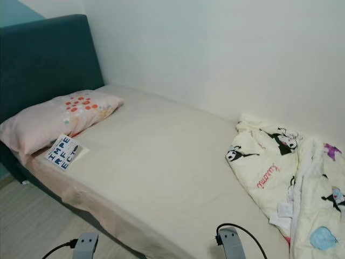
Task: Clean up the room
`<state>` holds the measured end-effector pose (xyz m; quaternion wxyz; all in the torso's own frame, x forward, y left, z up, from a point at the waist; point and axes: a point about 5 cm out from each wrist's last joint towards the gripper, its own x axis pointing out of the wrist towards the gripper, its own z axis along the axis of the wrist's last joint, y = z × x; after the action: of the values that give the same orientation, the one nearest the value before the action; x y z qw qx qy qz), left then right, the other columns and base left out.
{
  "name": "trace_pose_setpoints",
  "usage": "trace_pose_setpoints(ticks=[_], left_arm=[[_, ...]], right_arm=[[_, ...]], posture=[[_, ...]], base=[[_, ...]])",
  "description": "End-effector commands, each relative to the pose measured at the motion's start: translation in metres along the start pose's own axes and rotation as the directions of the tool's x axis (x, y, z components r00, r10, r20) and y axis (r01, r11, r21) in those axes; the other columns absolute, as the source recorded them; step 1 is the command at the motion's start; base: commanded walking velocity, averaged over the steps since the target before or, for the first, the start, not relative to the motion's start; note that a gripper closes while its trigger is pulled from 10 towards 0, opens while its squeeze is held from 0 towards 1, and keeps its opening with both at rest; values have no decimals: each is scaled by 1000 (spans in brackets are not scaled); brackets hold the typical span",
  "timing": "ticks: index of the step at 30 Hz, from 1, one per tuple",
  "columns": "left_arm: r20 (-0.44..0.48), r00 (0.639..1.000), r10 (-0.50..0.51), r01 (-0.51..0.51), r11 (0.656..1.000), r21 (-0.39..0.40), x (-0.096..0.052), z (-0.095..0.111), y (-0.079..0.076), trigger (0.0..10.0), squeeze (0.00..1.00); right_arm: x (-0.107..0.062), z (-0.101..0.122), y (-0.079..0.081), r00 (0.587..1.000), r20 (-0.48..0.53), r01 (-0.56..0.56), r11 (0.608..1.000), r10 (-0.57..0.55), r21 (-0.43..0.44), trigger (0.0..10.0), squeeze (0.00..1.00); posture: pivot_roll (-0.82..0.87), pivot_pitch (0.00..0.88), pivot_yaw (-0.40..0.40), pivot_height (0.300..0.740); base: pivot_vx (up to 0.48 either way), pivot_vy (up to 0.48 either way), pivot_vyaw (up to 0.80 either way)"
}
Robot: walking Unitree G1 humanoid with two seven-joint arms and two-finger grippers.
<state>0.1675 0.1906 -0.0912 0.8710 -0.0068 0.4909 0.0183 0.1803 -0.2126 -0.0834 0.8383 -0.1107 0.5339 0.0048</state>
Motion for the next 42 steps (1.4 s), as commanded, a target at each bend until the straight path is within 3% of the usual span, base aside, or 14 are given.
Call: trace_pose_setpoints(ticks=[1, 11, 27, 34, 42], left_arm=[[-21, 1000, 9, -9, 1000, 1, 0, -3, 1, 10000, 0], [-42, 999, 5, -6, 1000, -27, 0, -7, 0, 10000, 0], [-45, 999, 3, -3, 1000, -1, -1, -9, -1, 10000, 0], [-36, 999, 7, -6, 999, 34, -1, -7, 0, 10000, 0], [-52, 999, 0, 3, 998, 62, -1, -10, 1, 10000, 0]], right_arm=[[0, -3, 1, 1000, -10, -2, 1000, 2, -12, 10000, 0], [0, -5, 0, 1000, -18, 0, 1000, -1, -22, 10000, 0], [0, -7, 0, 1000, -25, 2, 1000, -3, -29, 10000, 0], [0, -8, 1, 1000, -27, 1, 1000, -2, -31, 10000, 0], [0, -10, 1, 1000, -30, 0, 1000, -1, -31, 10000, 0]], posture=[[-42, 0, -31, 717], [-42, 0, -31, 717], [-47, 0, -29, 717], [-47, 0, -29, 717], [-47, 0, -30, 717]], base=[[0, 0, 0], [-84, 0, 0], [-379, 0, 0], [0, 0, 0], [0, -442, 0]])
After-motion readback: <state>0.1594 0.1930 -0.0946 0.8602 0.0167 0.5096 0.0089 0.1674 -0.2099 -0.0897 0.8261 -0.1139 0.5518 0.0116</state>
